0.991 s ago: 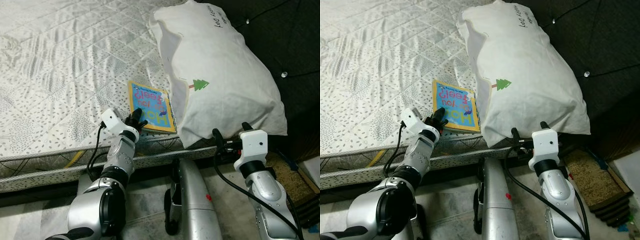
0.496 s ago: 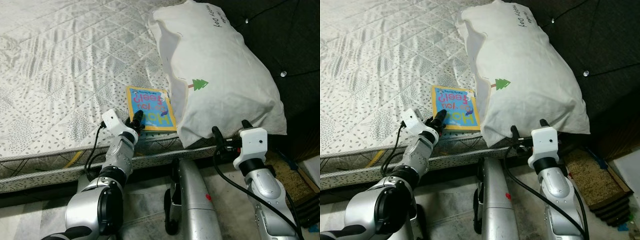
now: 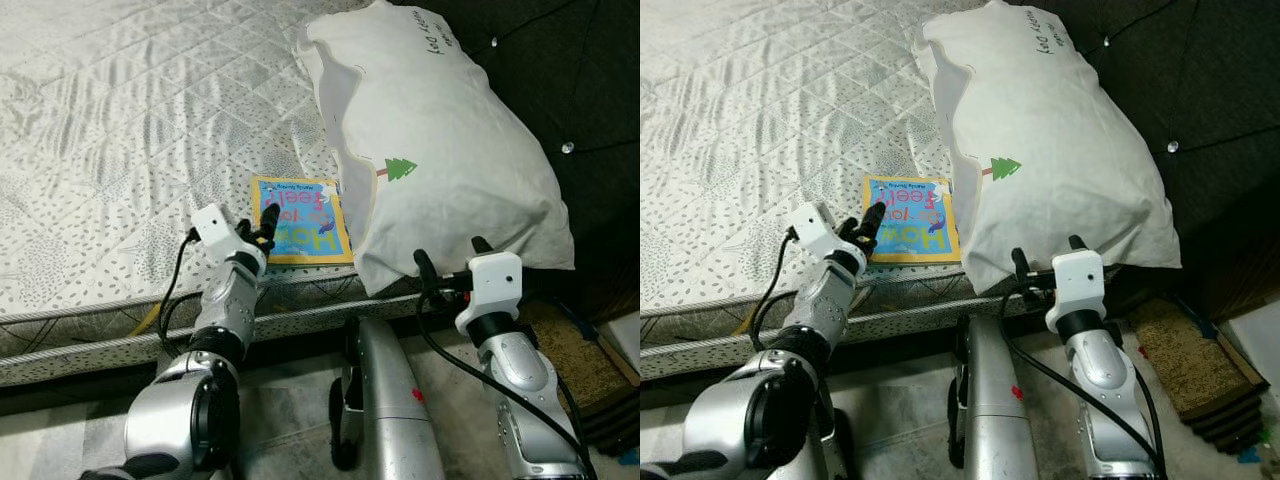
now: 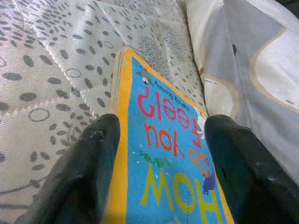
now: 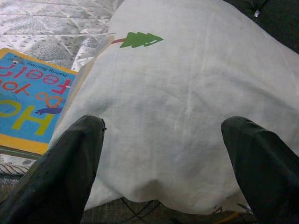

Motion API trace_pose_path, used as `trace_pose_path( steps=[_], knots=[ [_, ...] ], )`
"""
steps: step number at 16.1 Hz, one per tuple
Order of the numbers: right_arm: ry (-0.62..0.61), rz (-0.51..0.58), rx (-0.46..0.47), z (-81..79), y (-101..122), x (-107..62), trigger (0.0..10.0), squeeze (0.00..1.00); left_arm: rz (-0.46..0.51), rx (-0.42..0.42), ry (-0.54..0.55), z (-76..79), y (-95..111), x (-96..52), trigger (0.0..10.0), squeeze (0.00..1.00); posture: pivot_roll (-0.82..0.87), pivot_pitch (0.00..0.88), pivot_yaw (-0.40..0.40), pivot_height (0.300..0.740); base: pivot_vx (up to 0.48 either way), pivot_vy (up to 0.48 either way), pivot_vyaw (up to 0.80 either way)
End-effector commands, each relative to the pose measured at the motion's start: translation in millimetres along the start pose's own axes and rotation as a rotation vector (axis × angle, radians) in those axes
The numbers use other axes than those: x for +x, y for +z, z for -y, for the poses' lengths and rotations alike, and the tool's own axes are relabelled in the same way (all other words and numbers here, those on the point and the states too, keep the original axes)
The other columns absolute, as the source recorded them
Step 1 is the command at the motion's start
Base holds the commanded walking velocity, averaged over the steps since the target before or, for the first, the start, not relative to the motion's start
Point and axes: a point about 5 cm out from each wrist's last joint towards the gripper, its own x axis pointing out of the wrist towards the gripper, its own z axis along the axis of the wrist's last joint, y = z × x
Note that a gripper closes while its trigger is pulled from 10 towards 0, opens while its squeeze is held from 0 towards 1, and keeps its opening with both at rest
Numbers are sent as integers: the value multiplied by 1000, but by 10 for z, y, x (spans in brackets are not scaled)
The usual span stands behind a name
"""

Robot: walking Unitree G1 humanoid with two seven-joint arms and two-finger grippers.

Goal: Clean up the room

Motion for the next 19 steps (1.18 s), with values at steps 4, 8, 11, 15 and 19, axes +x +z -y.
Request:
trace_pose_path(
  steps=[4, 8, 11, 15, 19],
  knots=[
    [-16, -3, 5, 3, -54, 35, 10000, 0, 121, 188, -6, -4, 114, -197, 10000, 1000, -80, 156, -55, 501, 0, 0, 0],
    [-20, -12, 40, -51, -106, 78, 10000, 0, 254, 574, 33, -201, 344, -765, 10000, 1000, -29, 134, -41, 501, 0, 0, 0],
    [-29, -37, 84, -68, -163, 106, 10000, 0, 289, 772, 153, -406, 443, -1087, 10000, 1000, -6, 118, -39, 501, 0, 0, 0],
    [-80, 31, 211, -59, -21, 229, 10000, 0, 197, 801, 130, -474, 429, -1263, 10000, 0, 26, 111, -28, 501, 0, 0, 0],
    [-34, 66, 248, -185, 91, 416, 10000, 0, 210, 781, 116, -438, 481, -1182, 10000, 0, 43, 81, -19, 561, 0, 0, 0]
  ],
)
